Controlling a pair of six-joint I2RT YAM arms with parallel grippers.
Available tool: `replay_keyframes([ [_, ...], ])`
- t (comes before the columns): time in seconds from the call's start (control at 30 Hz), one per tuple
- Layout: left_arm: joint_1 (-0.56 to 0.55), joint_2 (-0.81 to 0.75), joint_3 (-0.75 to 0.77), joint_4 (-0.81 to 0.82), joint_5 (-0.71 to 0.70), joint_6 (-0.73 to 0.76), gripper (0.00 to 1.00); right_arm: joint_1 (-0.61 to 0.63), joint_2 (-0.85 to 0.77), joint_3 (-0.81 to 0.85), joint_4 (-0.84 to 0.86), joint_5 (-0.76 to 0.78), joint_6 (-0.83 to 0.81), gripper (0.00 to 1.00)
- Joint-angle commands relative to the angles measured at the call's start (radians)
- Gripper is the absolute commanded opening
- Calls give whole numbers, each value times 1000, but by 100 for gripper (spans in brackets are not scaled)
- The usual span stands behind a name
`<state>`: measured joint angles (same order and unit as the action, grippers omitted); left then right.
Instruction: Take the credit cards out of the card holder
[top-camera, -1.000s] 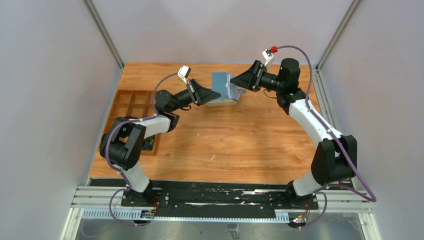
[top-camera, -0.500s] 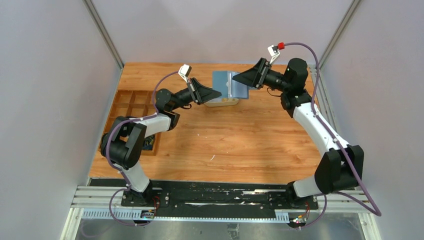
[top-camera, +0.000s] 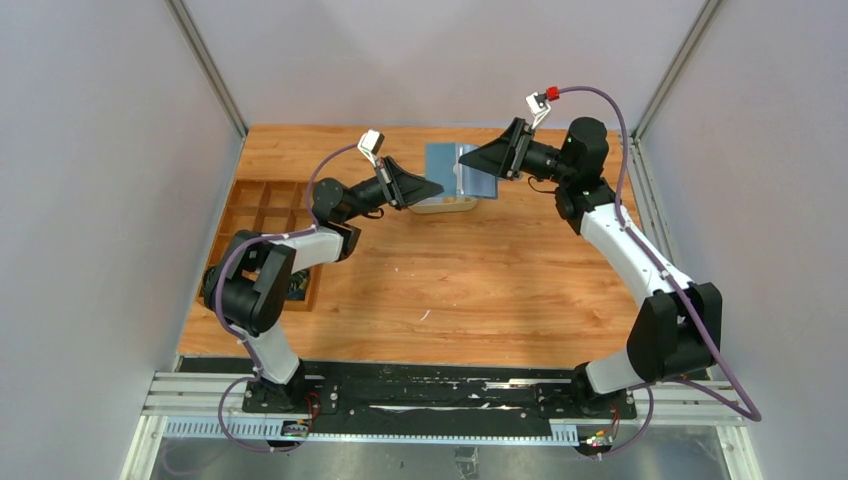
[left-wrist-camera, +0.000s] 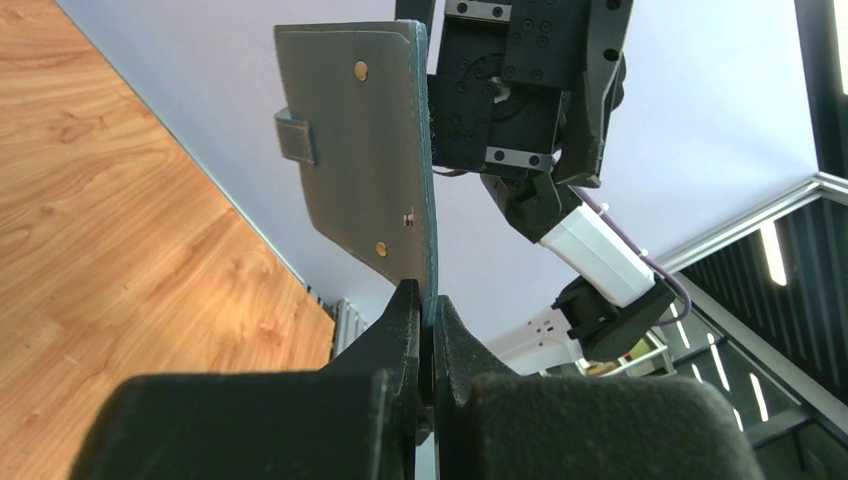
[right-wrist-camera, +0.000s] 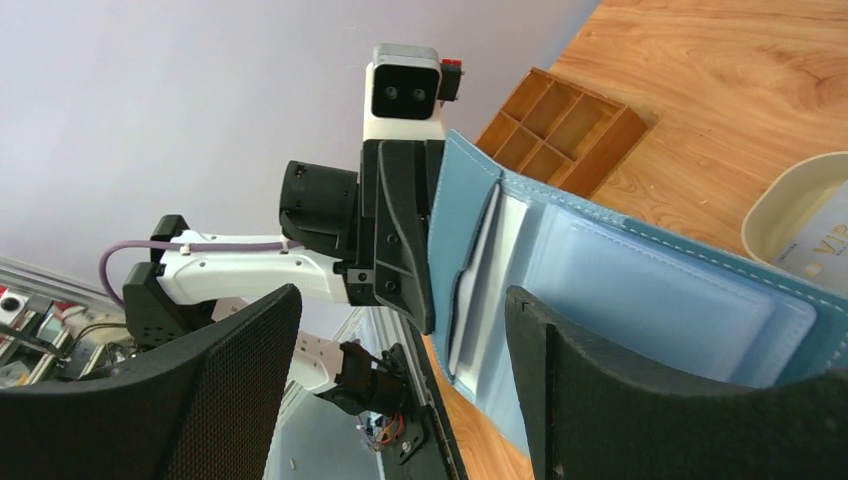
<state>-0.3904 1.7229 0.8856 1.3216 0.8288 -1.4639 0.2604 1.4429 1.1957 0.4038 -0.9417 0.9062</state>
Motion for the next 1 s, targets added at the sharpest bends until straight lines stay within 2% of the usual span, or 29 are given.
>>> replay_keyframes([
  [0.0, -7, 27, 28, 85, 13, -27, 0, 16, -4, -8, 56, -42, 28, 78],
  [0.47, -7, 26, 28, 106, 13, -42, 0, 75, 54, 14, -26, -44, -14, 78],
  [0.97, -7, 34, 24, 121, 29, -56, 0, 130, 72, 44, -13, -55, 14, 78],
])
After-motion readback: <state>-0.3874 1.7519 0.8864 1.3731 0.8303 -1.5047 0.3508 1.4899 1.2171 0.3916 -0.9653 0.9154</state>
